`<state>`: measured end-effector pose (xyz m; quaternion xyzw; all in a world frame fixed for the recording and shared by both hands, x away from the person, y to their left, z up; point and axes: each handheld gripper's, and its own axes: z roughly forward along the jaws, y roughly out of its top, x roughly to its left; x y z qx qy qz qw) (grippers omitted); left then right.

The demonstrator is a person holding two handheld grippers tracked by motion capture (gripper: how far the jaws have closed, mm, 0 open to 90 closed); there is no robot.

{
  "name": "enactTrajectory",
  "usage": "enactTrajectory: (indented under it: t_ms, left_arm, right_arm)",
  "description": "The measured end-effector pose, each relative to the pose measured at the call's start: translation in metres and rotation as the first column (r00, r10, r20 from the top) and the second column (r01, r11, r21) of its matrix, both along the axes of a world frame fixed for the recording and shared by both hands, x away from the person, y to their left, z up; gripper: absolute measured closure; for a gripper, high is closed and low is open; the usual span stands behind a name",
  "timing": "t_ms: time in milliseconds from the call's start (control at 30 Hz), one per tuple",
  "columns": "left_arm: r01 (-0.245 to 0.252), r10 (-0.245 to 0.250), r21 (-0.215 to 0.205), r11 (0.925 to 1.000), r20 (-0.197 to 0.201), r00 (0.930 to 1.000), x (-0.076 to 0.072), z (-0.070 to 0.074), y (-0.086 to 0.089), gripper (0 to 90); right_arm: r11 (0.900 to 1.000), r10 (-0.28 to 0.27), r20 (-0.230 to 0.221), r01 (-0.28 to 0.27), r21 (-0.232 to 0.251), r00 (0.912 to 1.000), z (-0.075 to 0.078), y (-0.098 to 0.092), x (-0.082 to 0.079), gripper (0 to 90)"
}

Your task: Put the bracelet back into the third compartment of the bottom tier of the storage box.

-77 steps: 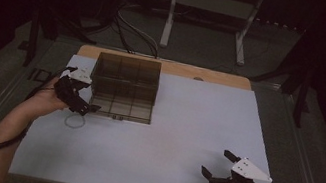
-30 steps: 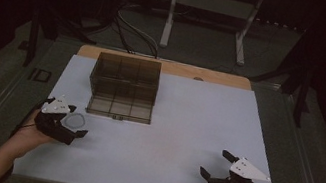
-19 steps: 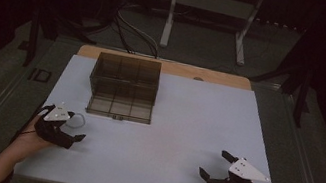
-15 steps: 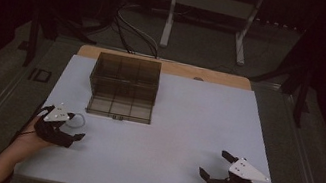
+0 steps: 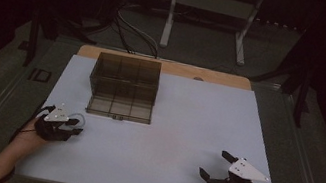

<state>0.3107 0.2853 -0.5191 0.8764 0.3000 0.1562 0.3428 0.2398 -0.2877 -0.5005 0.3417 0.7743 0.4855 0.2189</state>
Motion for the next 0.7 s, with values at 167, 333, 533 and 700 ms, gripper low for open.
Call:
enactTrajectory:
  t_ms: [167, 333, 533, 700]
  left_arm:
    - [0.011, -0.011, -0.009, 0.9999, -0.021, 0.9997, 0.0039, 0.0000, -0.0001, 73.2]
    - [0.012, -0.013, -0.020, 0.9997, -0.046, 0.9988, 0.0043, 0.0000, -0.0019, 80.9]
    - [-0.011, 0.011, -0.008, 0.9999, -0.049, 0.9987, 0.0012, 0.0005, -0.0058, 86.9]
    - [-0.023, 0.022, -0.016, 0.9996, -0.060, 0.9979, 0.0019, 0.0017, -0.0059, 88.0]
  right_arm:
    - [1.000, -0.001, 0.001, 0.001, -0.001, 1.0000, 0.0000, 0.0000, 0.0000, 0.0]
    - [1.000, -0.003, 0.001, 0.003, 0.001, 1.0000, 0.0000, -0.0004, 0.0001, 0.0]
    - [1.000, -0.001, 0.002, 0.001, 0.000, 1.0000, 0.0000, -0.0004, 0.0002, 0.0]
    - [1.000, -0.004, 0.000, 0.004, 0.000, 1.0000, -0.0001, -0.0004, 0.0002, 0.0]
